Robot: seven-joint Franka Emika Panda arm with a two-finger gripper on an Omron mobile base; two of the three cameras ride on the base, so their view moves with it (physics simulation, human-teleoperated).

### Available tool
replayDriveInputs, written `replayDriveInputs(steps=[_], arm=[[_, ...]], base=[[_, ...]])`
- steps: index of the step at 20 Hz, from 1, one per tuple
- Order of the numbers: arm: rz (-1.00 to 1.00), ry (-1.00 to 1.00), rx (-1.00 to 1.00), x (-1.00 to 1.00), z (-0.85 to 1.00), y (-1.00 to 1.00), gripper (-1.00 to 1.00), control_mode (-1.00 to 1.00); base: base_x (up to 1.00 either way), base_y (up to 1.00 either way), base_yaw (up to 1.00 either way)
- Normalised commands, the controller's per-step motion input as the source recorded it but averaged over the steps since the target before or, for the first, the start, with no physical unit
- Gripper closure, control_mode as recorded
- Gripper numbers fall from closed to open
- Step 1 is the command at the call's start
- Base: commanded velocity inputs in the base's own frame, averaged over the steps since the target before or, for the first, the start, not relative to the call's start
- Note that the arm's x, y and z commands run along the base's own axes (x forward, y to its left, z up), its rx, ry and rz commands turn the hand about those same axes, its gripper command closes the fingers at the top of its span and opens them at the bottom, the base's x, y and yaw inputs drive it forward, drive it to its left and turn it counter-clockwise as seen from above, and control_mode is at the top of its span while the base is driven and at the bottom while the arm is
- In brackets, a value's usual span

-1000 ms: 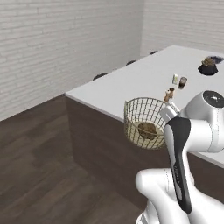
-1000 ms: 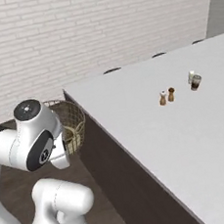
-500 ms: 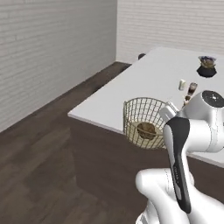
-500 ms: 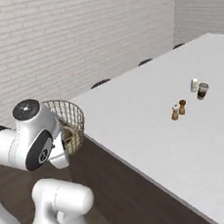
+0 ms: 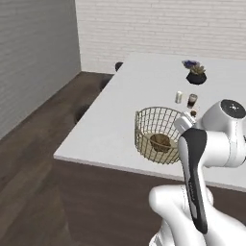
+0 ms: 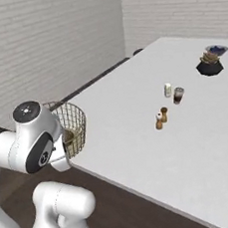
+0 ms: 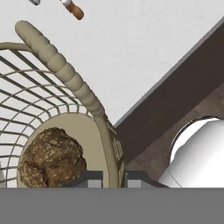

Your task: Open the cabinet, pick up the bread from the cabinet and place it in the basket. Then move the basket to the dining counter.

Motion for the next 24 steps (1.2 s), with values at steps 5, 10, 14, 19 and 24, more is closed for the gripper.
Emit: replayDriveInputs(steps=[5, 10, 14, 19, 24], arm=[[0.00, 0.00, 0.00, 0.00, 0.00, 0.00, 1.00, 1.00], [0.00, 0.00, 0.00, 0.00, 0.00, 0.00, 1.00, 1.00], [0.00, 0.00, 0.00, 0.00, 0.00, 0.00, 1.00, 1.00], [0.00, 0.00, 0.00, 0.00, 0.00, 0.00, 1.00, 1.00], [-0.05, -0.01, -0.02, 0.93, -0.38, 0.23, 1.00, -1.00]], base=[[1.00, 0.00, -0.47], [0.95, 0.00, -0.62], [0.83, 0.03, -0.68], [0.68, 0.25, -0.40], [0.00, 0.00, 0.00]])
